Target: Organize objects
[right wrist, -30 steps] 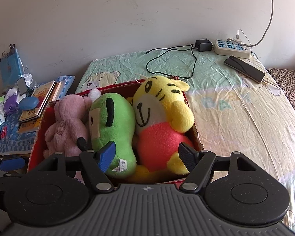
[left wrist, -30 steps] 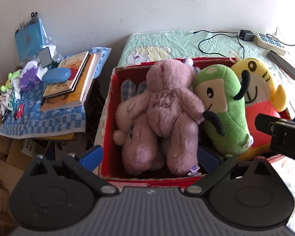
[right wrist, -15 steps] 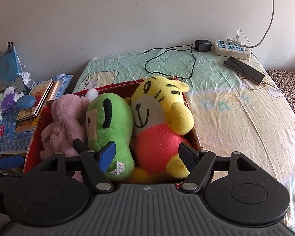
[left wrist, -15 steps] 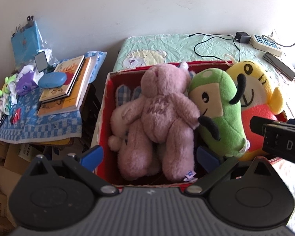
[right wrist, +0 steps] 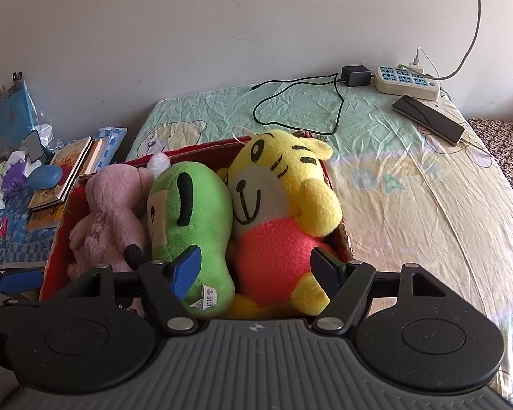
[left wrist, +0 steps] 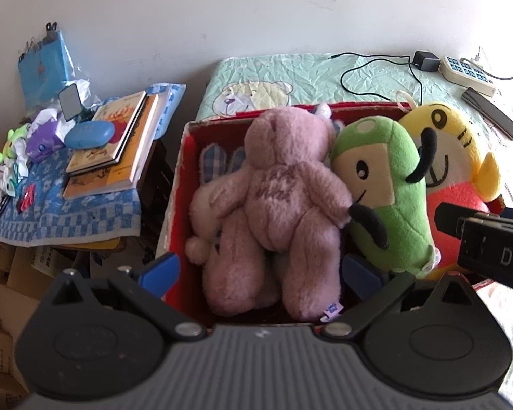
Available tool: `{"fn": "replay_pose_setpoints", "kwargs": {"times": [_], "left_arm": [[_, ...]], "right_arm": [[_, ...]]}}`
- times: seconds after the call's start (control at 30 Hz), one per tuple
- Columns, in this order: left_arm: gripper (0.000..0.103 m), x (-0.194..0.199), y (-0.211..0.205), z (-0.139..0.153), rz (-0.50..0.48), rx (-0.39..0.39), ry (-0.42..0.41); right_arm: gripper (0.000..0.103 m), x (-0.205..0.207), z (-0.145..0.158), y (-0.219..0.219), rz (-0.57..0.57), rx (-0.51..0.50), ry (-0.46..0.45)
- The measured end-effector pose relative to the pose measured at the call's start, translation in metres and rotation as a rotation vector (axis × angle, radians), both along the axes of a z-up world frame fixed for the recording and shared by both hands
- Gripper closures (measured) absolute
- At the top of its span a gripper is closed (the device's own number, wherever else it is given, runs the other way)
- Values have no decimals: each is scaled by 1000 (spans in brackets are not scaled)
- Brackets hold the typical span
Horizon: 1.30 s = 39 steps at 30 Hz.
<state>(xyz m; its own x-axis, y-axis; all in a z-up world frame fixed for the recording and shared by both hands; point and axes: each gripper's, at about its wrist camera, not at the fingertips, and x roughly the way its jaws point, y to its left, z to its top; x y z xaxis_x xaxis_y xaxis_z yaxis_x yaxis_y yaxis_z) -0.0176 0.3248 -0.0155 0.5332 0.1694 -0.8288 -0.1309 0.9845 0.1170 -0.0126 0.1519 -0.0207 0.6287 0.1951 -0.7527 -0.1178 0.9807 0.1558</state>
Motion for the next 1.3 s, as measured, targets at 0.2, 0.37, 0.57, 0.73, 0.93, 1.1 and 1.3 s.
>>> {"fn": "replay_pose_setpoints", "kwargs": {"times": [0.2,0.37,0.57,0.73,0.93,1.1,1.3], "left_arm": [[2,1,-1,-2,6,4,1],[2,0,0,-1,5,5,-5],[2,0,0,0,7,9,-12],[2,-1,-2,0,6,12,-13],[2,-3,-3,0,6,15,-13],[2,-7,-7,-1,-3,22,-14],[2,-10,-10,-3,-8,26,-9]], "right_arm": [[30,2,-1,0,0,-1,2],[30,3,-1,2,7,-8,-7],[30,3,-1,4,18,-9,-7],[30,1,-1,4,21,-11,-9],[30,-2,-1,2,17,-11,-13],[29,-7,0,-2,9,-6,-18],[29,-13,0,-5,1,1,-24]]}}
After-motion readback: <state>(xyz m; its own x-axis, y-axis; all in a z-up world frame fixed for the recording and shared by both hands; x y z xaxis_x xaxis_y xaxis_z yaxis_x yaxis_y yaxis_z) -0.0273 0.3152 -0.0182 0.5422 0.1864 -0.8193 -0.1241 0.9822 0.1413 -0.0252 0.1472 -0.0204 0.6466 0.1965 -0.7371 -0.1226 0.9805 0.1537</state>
